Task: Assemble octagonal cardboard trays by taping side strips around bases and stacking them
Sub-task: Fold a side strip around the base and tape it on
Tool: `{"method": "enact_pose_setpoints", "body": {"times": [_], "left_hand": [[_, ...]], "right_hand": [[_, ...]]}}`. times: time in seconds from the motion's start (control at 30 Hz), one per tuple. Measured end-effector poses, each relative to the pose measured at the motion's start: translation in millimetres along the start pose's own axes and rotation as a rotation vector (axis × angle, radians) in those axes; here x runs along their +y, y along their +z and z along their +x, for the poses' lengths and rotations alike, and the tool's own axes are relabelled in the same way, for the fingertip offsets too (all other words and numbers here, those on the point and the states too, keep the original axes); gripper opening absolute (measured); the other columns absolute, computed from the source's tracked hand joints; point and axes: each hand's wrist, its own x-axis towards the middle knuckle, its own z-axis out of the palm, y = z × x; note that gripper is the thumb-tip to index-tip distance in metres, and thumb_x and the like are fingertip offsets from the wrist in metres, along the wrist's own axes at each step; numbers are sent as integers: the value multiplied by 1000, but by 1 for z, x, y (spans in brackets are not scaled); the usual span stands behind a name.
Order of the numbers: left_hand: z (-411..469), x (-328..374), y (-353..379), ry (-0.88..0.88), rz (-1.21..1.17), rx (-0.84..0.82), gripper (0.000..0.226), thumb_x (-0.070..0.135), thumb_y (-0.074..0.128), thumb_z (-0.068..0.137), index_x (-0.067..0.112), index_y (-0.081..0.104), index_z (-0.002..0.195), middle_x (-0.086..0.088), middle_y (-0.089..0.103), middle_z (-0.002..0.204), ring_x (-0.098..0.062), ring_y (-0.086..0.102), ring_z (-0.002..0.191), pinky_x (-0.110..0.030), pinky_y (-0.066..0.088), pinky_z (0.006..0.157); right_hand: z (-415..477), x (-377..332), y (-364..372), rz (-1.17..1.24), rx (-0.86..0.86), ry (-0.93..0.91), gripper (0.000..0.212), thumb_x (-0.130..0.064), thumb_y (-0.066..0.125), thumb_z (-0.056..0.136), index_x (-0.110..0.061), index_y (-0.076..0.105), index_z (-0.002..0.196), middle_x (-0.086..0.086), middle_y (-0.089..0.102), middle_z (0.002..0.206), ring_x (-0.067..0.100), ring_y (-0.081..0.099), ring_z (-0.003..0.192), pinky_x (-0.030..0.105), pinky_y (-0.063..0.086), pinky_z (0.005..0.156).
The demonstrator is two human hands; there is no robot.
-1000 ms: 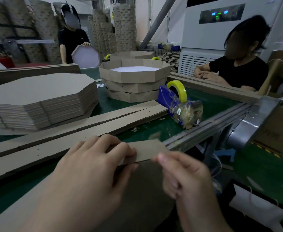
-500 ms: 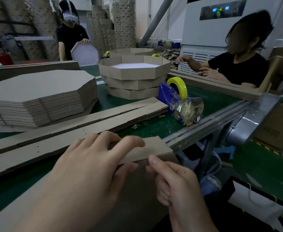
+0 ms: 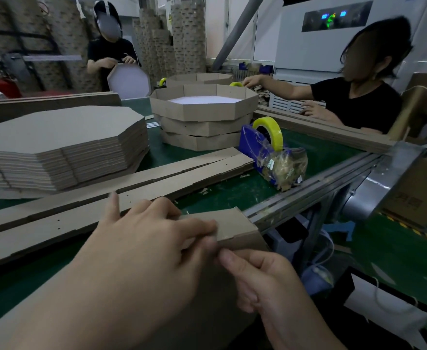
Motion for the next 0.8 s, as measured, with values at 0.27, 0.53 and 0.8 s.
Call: {"method": "enact_pose_setpoints", "body": {"times": [0.27, 0.53, 0.8], "left_hand": [[6, 18, 14, 34, 15, 288, 40, 47, 44, 87, 23, 66, 64, 0, 66, 70, -29, 64, 61, -45, 51, 65], [-6, 6, 18, 118, 121, 339, 31, 51, 52, 76, 24, 68, 77, -2, 67, 83, -28, 65, 66, -33, 44, 46], [-13, -5, 20, 109, 123, 295, 47, 62, 55, 69, 28, 70, 98, -1, 67, 89, -30, 65, 75, -41, 51, 58]], "right_hand": [[-6, -11, 0, -197, -42, -19, 35, -52, 69, 56, -17, 71, 51, 0, 39, 36, 8, 31, 33, 21, 22, 41], [16, -19, -41, -268, 374, -517, 38, -39, 60, 85, -12, 61, 59, -7, 47, 48, 6, 42, 46, 12, 35, 49], [58, -47, -45, -407, -299, -161, 18, -31, 63, 84, -15, 69, 88, 3, 66, 83, 16, 62, 78, 19, 49, 69]]}}
